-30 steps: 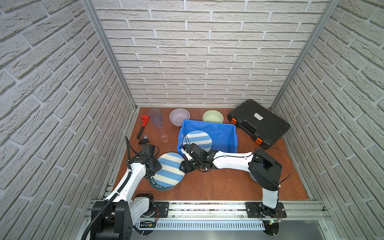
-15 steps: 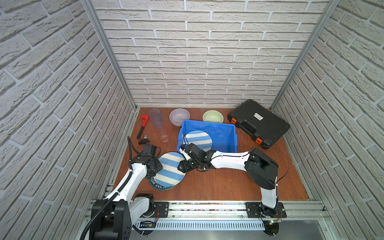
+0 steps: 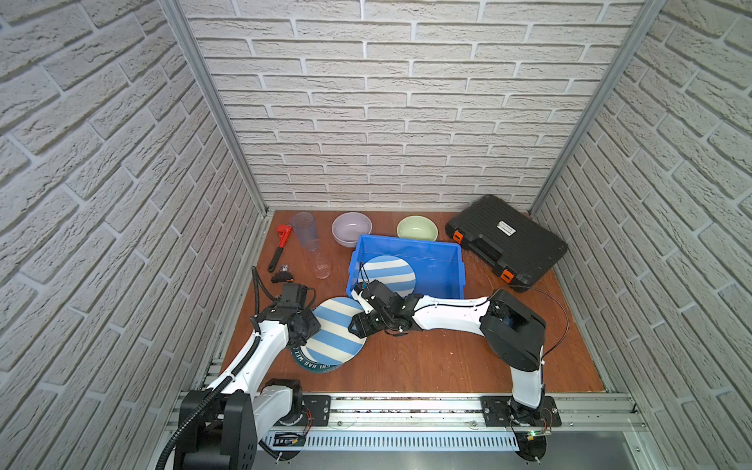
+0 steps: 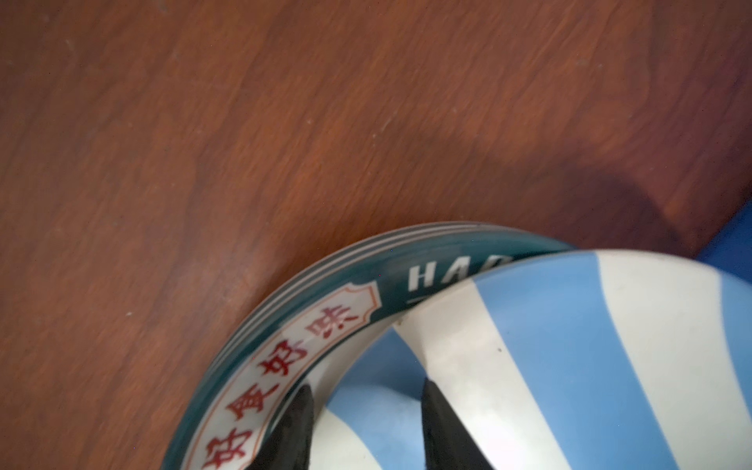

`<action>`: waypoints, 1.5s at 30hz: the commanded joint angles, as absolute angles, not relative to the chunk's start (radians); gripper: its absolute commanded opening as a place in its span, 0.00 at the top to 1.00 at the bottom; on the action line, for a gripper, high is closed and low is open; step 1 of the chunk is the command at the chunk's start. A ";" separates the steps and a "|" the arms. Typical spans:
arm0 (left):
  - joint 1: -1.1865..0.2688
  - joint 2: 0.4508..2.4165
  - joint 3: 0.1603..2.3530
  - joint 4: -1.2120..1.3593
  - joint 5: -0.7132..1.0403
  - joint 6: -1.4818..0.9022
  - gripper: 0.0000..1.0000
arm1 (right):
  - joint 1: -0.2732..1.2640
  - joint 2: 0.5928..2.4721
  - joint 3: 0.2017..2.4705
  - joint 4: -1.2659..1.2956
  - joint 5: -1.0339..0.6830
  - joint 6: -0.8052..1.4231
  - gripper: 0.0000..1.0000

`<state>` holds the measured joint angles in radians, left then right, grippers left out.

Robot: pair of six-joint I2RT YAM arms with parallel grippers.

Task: Place the mixed dishes into the plastic bin
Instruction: 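Pin the stack with left gripper while right gripper tilts the top plate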

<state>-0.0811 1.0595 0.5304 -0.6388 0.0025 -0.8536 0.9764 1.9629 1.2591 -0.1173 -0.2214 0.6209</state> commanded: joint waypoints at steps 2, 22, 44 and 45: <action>-0.090 1.068 0.490 -0.629 0.009 -0.839 0.57 | 0.991 1.899 1.291 -0.131 -0.208 0.601 0.47; -0.108 1.075 0.488 -0.607 0.043 -0.831 0.59 | 0.997 1.859 1.299 -0.152 -0.187 0.591 0.64; -0.120 1.017 0.482 -0.618 0.065 -0.847 0.61 | 0.999 1.856 1.327 -0.149 -0.203 0.598 0.84; -0.119 1.016 0.484 -0.620 0.063 -0.847 0.61 | 0.999 1.852 1.327 -0.150 -0.202 0.597 0.85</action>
